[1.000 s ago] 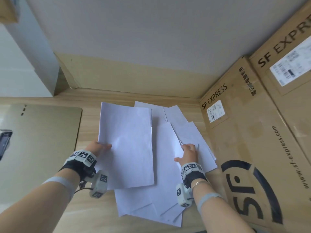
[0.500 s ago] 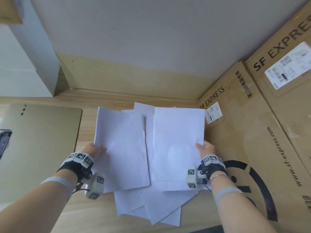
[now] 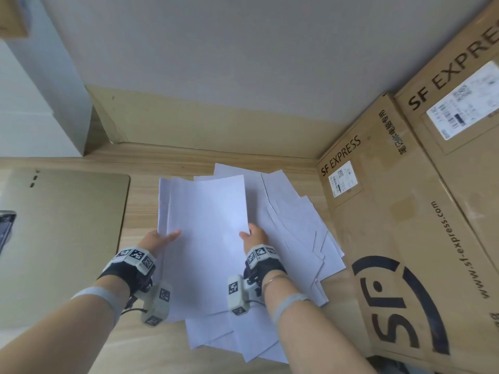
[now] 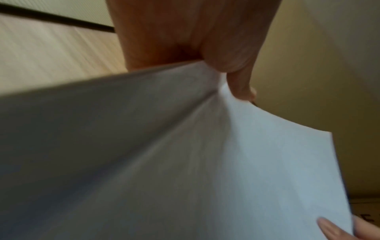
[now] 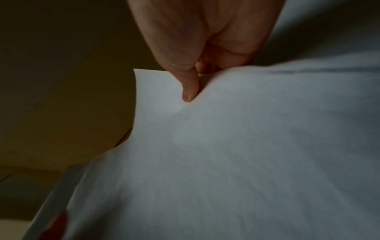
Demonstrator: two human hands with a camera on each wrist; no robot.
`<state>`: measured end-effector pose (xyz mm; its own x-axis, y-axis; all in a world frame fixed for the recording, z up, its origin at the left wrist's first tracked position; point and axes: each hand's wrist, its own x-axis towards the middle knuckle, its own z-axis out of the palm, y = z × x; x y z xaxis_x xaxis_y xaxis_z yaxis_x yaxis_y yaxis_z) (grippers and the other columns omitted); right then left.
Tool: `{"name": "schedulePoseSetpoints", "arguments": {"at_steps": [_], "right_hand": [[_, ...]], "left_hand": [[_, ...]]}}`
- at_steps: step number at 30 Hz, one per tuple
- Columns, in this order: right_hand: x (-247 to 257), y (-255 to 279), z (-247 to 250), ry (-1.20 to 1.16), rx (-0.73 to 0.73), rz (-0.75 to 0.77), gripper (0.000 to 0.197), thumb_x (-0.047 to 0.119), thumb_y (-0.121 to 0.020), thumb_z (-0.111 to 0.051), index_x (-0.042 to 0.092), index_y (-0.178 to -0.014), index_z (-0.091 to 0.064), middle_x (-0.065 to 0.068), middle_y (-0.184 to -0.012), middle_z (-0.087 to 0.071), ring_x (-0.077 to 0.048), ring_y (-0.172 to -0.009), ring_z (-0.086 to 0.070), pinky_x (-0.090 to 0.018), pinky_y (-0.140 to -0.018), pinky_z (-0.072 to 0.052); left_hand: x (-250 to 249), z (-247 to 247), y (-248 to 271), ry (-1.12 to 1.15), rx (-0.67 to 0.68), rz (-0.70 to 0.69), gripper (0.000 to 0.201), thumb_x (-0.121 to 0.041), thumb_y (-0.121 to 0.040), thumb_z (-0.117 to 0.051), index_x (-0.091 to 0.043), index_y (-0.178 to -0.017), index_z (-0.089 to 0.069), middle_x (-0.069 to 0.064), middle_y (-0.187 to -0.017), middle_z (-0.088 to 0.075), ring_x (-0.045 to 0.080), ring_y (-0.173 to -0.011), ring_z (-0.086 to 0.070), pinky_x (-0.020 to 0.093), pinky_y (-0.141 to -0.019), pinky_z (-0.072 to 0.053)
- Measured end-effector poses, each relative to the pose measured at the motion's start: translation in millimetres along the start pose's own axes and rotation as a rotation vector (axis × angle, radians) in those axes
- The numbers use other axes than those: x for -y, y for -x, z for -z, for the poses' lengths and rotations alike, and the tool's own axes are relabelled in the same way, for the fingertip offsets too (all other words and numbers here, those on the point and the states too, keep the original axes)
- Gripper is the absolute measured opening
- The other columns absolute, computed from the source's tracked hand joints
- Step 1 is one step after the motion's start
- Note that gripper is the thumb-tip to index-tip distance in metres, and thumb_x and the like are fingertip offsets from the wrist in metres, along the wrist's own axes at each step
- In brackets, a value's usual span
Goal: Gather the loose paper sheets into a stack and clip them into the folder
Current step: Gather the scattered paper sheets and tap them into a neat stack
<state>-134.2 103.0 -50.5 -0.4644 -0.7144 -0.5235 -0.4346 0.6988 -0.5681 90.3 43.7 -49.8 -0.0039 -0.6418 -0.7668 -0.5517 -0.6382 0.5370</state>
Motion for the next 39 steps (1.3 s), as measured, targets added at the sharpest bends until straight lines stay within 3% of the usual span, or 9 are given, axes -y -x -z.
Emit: {"name": "schedulePoseSetpoints", "arguments": {"at_steps": [4, 9, 15, 19, 21, 25, 29, 34, 39], "right_hand": [[0, 0, 0, -0.063, -0.051, 0.037, 0.029, 0.005, -0.086, -0.057, 0.004, -0.115, -0.059, -0.016, -0.118, -0.064, -0.018, -0.088, -0.055, -0.023, -0.078, -0.043], [-42, -3, 49, 0.169, -0.145, -0.204, 0.058, 0.026, -0.073, -0.075, 0.021, -0.123, -0.048, -0.008, -0.131, -0.043, -0.03, -0.121, -0.046, -0.039, -0.1, -0.042], [-65, 4, 59, 0.239, -0.015, -0.226, 0.087, 0.024, -0.062, -0.083, 0.026, -0.133, -0.033, -0.01, -0.135, -0.038, -0.03, -0.119, -0.05, -0.037, -0.101, -0.044], [-61, -4, 52, 0.269, 0.038, -0.22, 0.056, 0.019, -0.068, -0.08, 0.018, -0.113, -0.046, -0.003, -0.106, -0.062, -0.019, -0.091, -0.058, -0.028, -0.092, -0.049], [-52, -5, 52, 0.367, 0.027, -0.18, 0.04, 0.023, -0.07, -0.078, 0.02, -0.098, -0.051, -0.001, -0.108, -0.062, -0.018, -0.094, -0.058, -0.027, -0.087, -0.048], [-43, 1, 47, 0.46, -0.02, -0.174, 0.075, 0.036, -0.061, -0.082, 0.026, -0.122, -0.04, -0.003, -0.126, -0.036, -0.03, -0.121, -0.041, -0.034, -0.093, -0.042], [-50, 9, 42, 0.417, 0.023, -0.256, 0.094, 0.033, -0.059, -0.084, 0.03, -0.134, -0.028, -0.006, -0.136, -0.025, -0.033, -0.123, -0.042, -0.037, -0.1, -0.043], [-51, 9, 49, 0.358, 0.038, -0.255, 0.089, 0.026, -0.064, -0.084, 0.017, -0.132, -0.029, -0.01, -0.137, -0.042, -0.029, -0.119, -0.052, -0.038, -0.098, -0.046], [-48, 12, 49, 0.42, 0.036, -0.356, 0.082, 0.038, -0.06, -0.084, 0.011, -0.125, -0.04, -0.007, -0.13, -0.054, -0.029, -0.122, -0.051, -0.045, -0.1, -0.045]], "left_hand": [[4, -2, -2, 0.07, -0.016, 0.002, 0.038, -0.012, -0.081, -0.068, 0.007, -0.112, -0.059, 0.02, -0.096, -0.064, 0.036, -0.092, -0.062, 0.04, -0.087, -0.049], [3, 6, -3, 0.087, -0.05, -0.005, 0.039, -0.012, -0.085, -0.063, 0.007, -0.117, -0.055, 0.019, -0.097, -0.057, 0.033, -0.09, -0.056, 0.04, -0.086, -0.046], [5, 10, -8, 0.093, -0.058, 0.003, 0.041, -0.016, -0.084, -0.063, 0.008, -0.117, -0.056, 0.019, -0.096, -0.059, 0.033, -0.089, -0.056, 0.038, -0.084, -0.046], [5, 10, -9, 0.093, -0.048, 0.015, 0.044, -0.02, -0.084, -0.065, 0.007, -0.118, -0.055, 0.021, -0.104, -0.061, 0.035, -0.095, -0.058, 0.041, -0.092, -0.047], [4, 12, -9, 0.093, -0.051, 0.017, 0.044, -0.021, -0.084, -0.065, 0.006, -0.117, -0.056, 0.023, -0.109, -0.063, 0.035, -0.095, -0.059, 0.042, -0.094, -0.048], [3, 14, -8, 0.106, -0.047, 0.031, 0.045, -0.019, -0.083, -0.067, 0.008, -0.117, -0.056, 0.026, -0.115, -0.063, 0.04, -0.106, -0.06, 0.046, -0.097, -0.047], [2, 13, -8, 0.127, -0.02, 0.034, 0.042, -0.016, -0.083, -0.067, 0.009, -0.115, -0.057, 0.026, -0.109, -0.063, 0.039, -0.102, -0.061, 0.048, -0.097, -0.047], [2, 11, -7, 0.116, -0.011, 0.031, 0.043, -0.015, -0.082, -0.068, 0.01, -0.115, -0.057, 0.027, -0.111, -0.063, 0.04, -0.101, -0.061, 0.046, -0.096, -0.047], [2, 10, -7, 0.116, -0.001, 0.021, 0.041, -0.015, -0.083, -0.068, 0.008, -0.114, -0.056, 0.021, -0.101, -0.06, 0.035, -0.093, -0.058, 0.045, -0.095, -0.047]]}}
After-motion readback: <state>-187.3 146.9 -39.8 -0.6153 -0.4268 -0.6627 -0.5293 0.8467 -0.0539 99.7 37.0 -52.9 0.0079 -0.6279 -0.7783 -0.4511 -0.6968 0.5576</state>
